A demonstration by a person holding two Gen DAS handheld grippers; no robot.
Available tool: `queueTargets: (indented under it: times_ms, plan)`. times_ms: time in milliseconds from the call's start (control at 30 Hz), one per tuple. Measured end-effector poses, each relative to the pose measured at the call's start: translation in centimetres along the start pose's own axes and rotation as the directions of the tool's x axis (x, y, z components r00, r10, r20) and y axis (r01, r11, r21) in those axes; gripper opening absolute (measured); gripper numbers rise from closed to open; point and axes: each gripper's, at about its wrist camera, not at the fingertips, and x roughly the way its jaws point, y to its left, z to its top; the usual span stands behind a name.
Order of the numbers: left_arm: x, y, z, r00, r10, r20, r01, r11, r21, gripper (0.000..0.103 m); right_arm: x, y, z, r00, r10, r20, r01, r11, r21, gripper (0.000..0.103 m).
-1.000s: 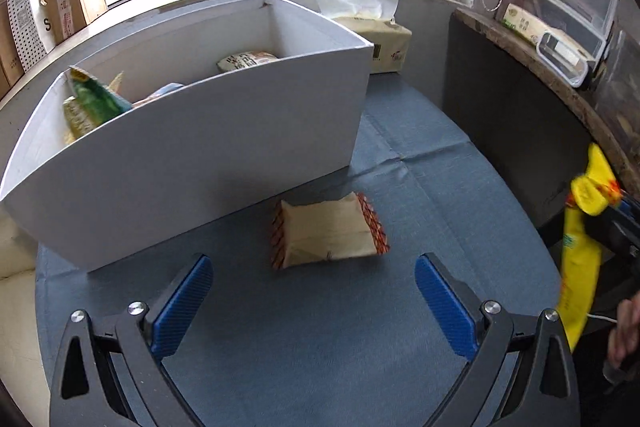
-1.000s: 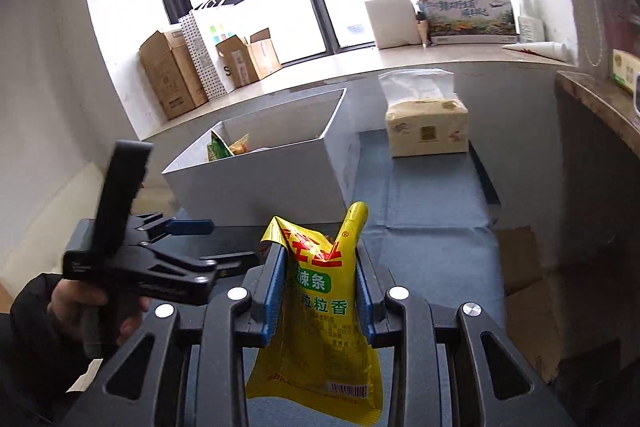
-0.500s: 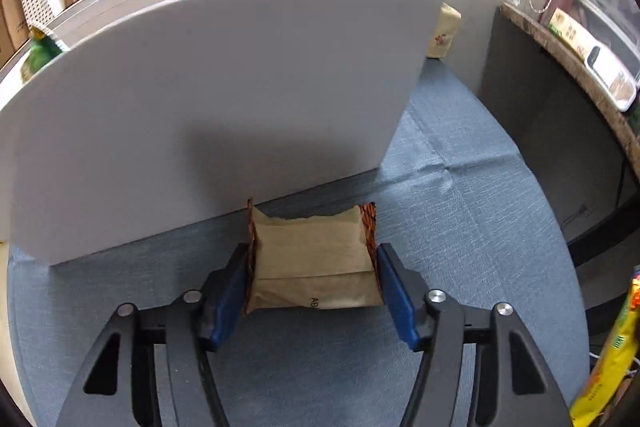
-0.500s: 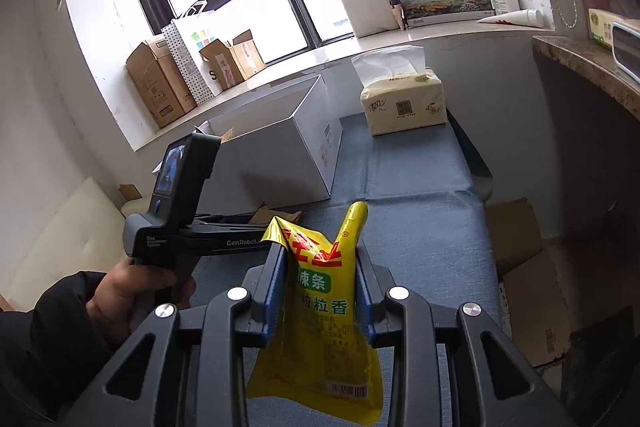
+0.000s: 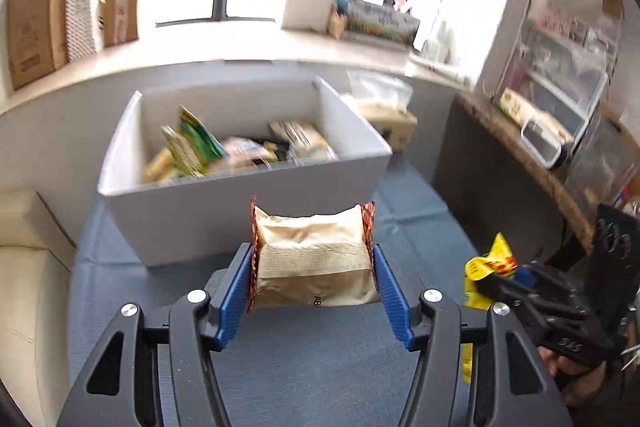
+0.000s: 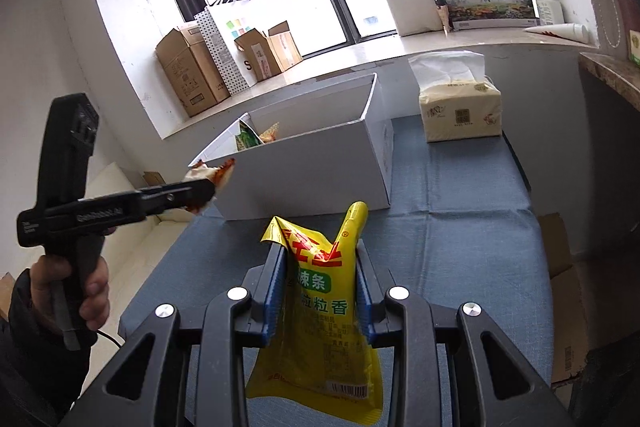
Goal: Organize snacks
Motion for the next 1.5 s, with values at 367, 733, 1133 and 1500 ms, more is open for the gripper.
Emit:
queueTargets:
  times_ms: [367,733,1133,1500]
  plan:
    - [-1.4,5.4,9.4,0.993,0.073,0.094,-0.069,0.997,-0.038,0.065,4.4,6.2,11.7,0.998,0.055,0.039,-0.048,0.987,-0.153,0.034]
    - [9.4,7.9,14.1,0.989,0.142,0.029,-0.142,0.99,-0.012,0.077,15.1,3.7,20.0,0.999,-0.044,0.006,0.044,0.996,-0.081,0.054]
    - [8.0,8.7,12.0,0.989,0.109,0.097,-0.108,0.994,-0.023,0.103,13.1,1.1,18.6,0.99,-0.129,0.048,0.129,0.992,0.003,0.103]
    - [-2.5,5.2,9.5,0.949,0.137,0.285,-0.152,0.988,0.03,0.103,5.1,10.3,15.4,0.963,-0.167,0.214,0.225,0.932,-0.284,0.103]
